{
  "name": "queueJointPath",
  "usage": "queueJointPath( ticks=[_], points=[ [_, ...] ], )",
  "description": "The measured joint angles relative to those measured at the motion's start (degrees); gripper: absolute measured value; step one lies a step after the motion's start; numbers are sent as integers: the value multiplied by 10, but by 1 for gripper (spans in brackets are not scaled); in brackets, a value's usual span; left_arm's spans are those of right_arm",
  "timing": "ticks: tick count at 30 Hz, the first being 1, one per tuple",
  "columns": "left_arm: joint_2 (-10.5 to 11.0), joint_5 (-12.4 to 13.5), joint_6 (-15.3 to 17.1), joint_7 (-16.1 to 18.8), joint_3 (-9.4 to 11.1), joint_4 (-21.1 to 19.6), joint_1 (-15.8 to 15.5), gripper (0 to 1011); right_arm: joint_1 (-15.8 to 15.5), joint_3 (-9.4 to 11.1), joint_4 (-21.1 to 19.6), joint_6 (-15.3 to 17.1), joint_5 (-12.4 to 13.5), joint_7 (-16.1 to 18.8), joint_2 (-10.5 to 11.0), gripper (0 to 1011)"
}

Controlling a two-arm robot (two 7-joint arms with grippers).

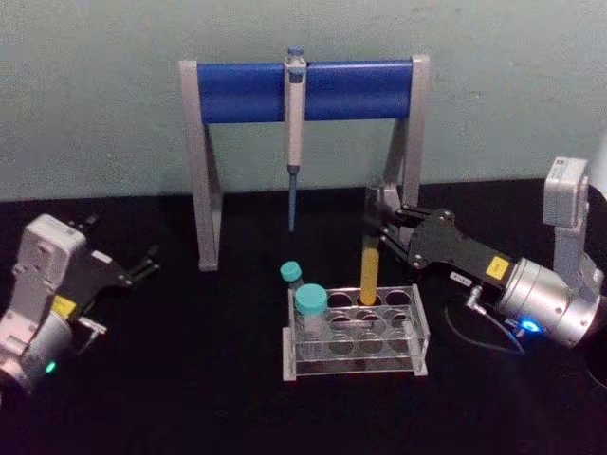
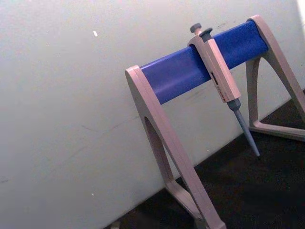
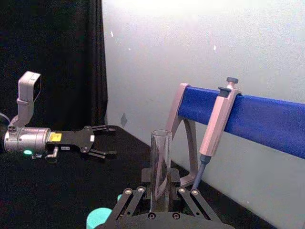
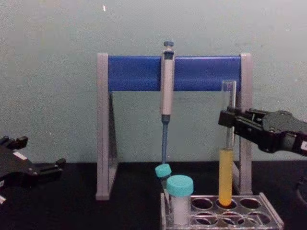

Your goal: Pick up the test tube from the test tube rack, shake it, then place it back into the test tube rack.

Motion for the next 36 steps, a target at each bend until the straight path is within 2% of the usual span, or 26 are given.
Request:
queueJointPath(
  ticks=[36],
  points=[
    [0, 0, 0, 0, 0, 0, 0, 1001, 9, -10, 40, 5, -8, 12, -12, 229]
  ],
)
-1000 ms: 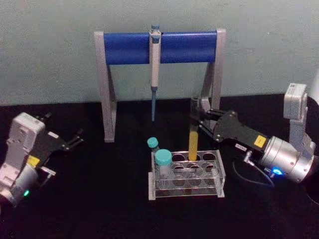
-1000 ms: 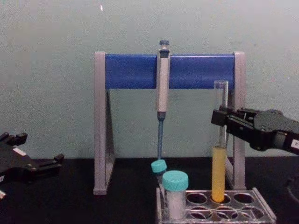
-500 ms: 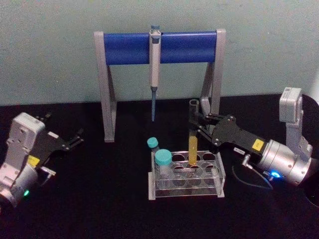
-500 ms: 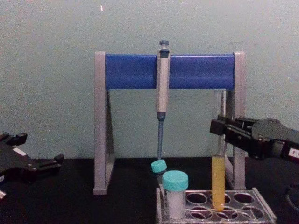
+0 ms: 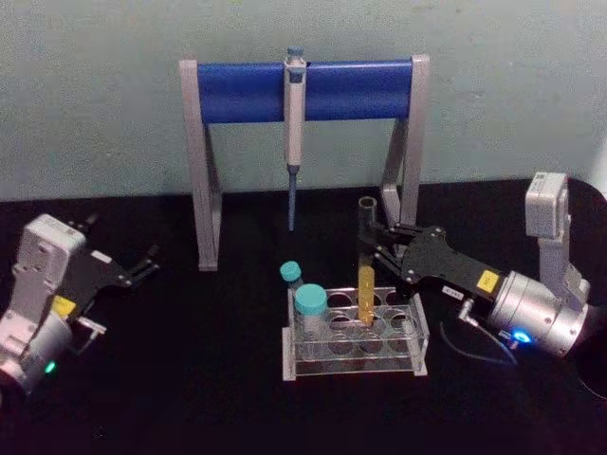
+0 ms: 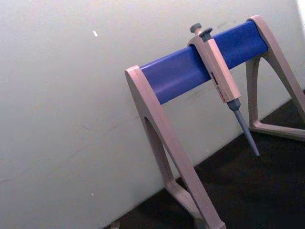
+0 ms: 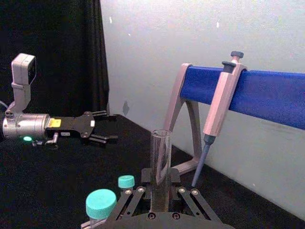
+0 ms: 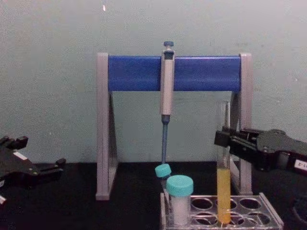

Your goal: Pick up the test tube from the test tube rack, shake it, then place it back into the test tube rack.

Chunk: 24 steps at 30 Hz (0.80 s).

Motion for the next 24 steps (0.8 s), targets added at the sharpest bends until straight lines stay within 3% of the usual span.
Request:
queueJointPath(
  ticks=[24],
  points=[
    [0, 0, 0, 0, 0, 0, 0, 1001, 8, -9, 25, 8, -10, 1, -6, 229]
  ],
)
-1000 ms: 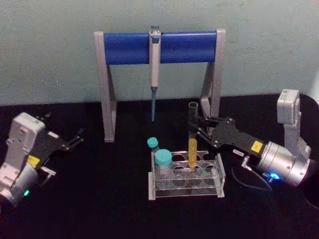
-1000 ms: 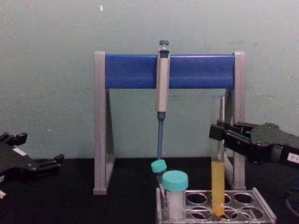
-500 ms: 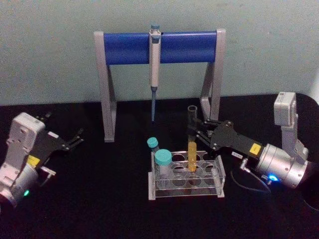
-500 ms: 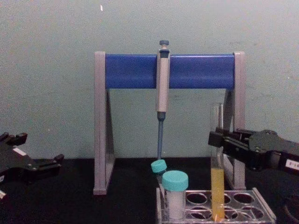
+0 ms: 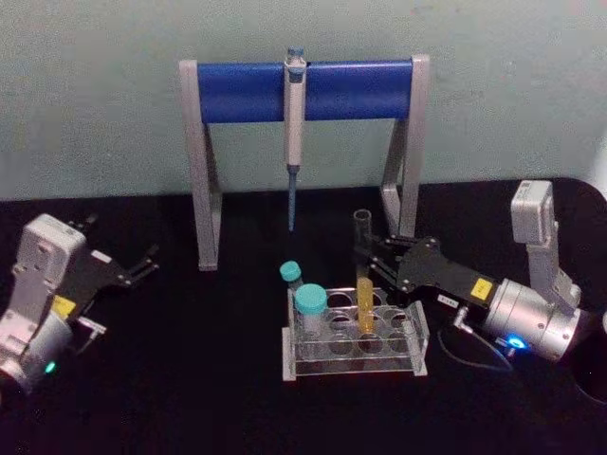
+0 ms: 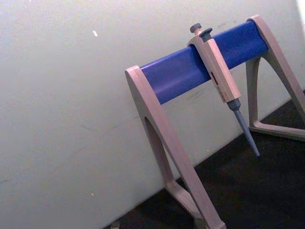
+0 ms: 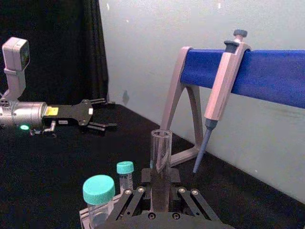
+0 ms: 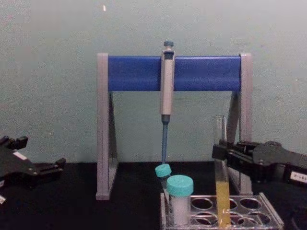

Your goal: Pick up the test tube from the test tube rack, shake it, then place it back into the test tube rack.

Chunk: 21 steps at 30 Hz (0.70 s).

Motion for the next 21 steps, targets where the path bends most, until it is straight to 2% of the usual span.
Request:
queueJointPath(
  ticks=[21],
  points=[
    [0, 0, 0, 0, 0, 0, 0, 1001, 3, -3, 8, 12, -3, -1, -1, 229]
  ],
)
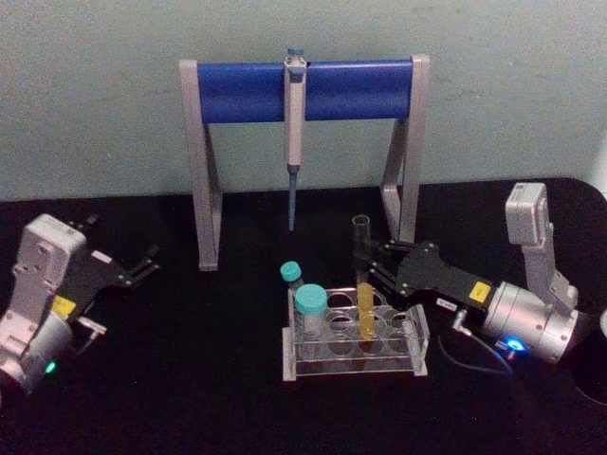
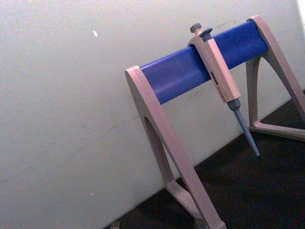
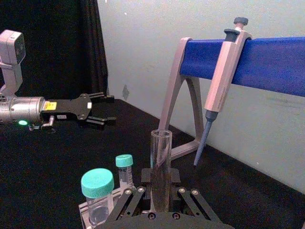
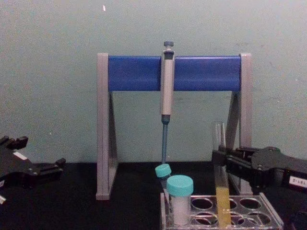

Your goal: Pick up the test tube from the test tube rack, shake it, then place it back into the test tube rack.

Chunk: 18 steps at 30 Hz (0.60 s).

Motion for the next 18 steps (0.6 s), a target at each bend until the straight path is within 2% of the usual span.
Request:
queueJointPath(
  ticks=[18],
  points=[
    [0, 0, 0, 0, 0, 0, 0, 1001, 1, -2, -3, 0, -7, -6, 2, 228]
  ],
)
